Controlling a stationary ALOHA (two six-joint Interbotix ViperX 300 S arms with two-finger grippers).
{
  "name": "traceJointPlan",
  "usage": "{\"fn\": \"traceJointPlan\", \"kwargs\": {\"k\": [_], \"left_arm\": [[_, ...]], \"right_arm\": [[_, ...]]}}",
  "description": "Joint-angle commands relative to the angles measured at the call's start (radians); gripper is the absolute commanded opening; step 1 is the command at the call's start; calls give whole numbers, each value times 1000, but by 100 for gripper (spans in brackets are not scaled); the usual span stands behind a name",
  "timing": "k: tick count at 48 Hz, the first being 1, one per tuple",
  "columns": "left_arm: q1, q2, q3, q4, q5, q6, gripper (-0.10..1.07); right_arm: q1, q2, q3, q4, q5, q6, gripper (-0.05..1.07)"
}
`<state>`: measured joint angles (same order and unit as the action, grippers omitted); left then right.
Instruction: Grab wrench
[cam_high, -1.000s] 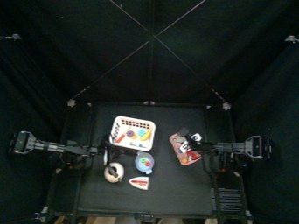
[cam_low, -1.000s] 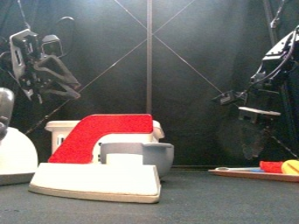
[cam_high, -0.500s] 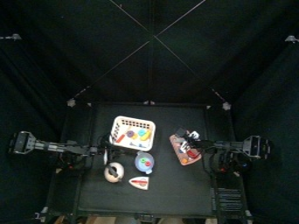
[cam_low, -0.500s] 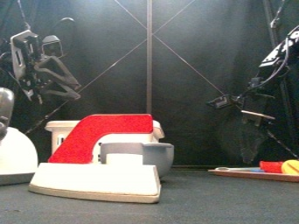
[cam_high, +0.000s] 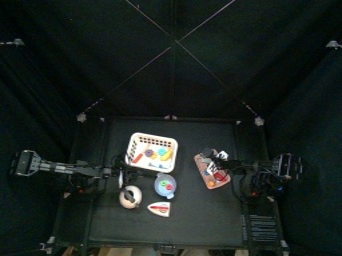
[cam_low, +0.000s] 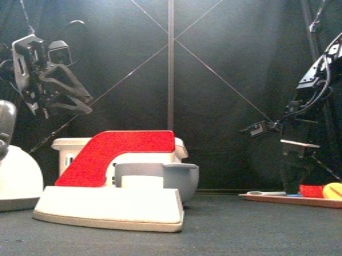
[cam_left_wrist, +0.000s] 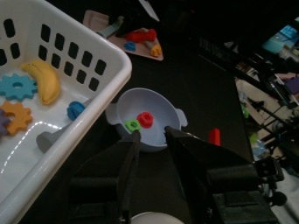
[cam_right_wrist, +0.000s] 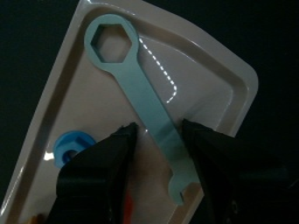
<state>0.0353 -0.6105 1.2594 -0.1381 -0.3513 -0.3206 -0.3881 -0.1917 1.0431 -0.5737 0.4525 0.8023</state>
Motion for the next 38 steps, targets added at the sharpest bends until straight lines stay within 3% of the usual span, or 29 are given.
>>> {"fn": "traceJointPlan", "kwargs": {"k": [1, 18, 27, 38], "left_arm": [[2, 0, -11, -2, -9, 3, 72], [2, 0, -9, -2, -9, 3, 72], [0, 0, -9, -2, -9, 3, 72], [2, 0, -8, -2, -9, 0, 72]], "right_arm": [[-11, 2, -5, -2, 0, -2, 81], [-9, -8, -3, -2, 18, 0, 58], [-9, -57, -15, -2, 41, 3, 57], [-9, -178, -17, 9, 41, 14, 57]]}}
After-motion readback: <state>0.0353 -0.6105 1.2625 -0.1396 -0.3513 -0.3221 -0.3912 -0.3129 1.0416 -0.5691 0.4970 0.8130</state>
